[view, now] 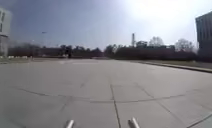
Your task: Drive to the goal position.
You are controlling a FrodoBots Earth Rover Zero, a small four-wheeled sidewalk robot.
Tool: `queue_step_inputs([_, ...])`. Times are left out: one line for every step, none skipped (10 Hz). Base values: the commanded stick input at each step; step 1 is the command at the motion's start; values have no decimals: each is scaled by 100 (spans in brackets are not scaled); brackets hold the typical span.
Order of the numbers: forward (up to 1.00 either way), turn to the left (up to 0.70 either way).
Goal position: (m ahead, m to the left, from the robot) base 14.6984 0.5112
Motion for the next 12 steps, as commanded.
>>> queue_step_inputs([100, 0])
queue_step_inputs([100, 0])
queue_step_inputs([100, 0])
queue_step_inputs([100, 0])
queue_step_inputs([100, 0])
queue_step_inputs([100, 0])
queue_step_inputs([100, 0])
queue_step_inputs([100, 0])
queue_step_inputs([100, -9])
queue_step_inputs([100, -27])
queue_step_inputs([100, -27])
queue_step_inputs([100, -27])
